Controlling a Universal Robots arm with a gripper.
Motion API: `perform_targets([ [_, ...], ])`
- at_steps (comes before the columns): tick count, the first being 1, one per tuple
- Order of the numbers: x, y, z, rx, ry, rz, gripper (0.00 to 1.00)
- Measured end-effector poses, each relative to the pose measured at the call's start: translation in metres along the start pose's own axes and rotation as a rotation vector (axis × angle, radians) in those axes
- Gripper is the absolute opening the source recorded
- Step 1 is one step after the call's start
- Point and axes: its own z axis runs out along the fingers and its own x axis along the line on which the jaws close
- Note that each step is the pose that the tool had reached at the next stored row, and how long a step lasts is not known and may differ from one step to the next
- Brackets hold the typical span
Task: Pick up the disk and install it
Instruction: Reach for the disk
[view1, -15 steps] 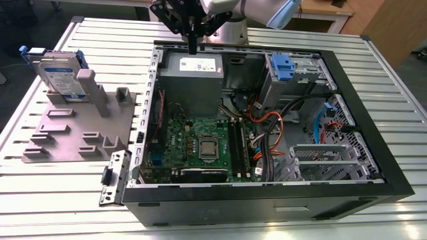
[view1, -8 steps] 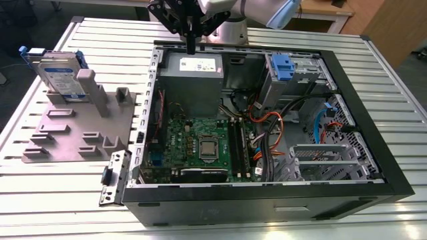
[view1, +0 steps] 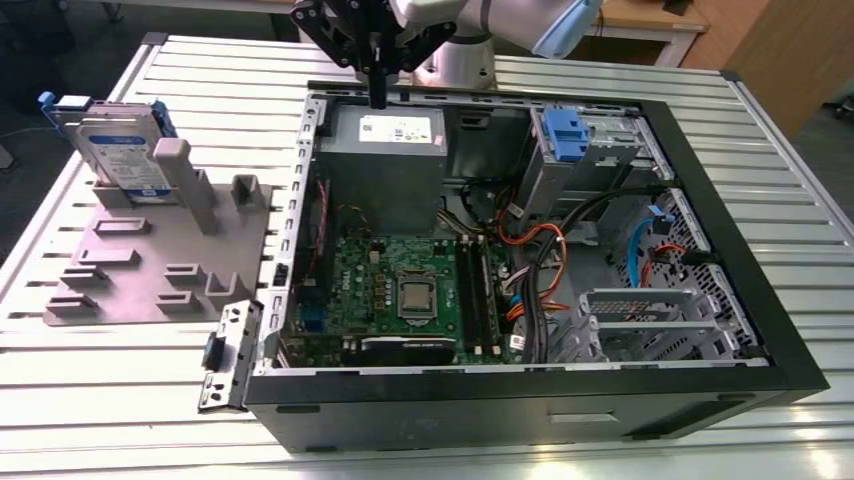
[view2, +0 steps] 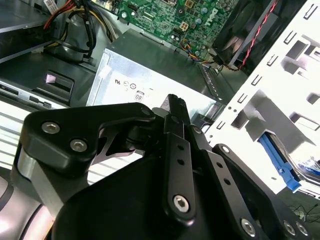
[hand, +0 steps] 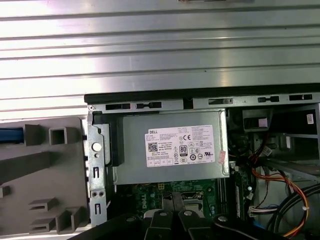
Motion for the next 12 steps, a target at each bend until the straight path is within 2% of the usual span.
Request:
perform_targets([
  [12, 0.0031, -0.0002, 0.0, 0.0, 0.0, 0.0, 0.11],
])
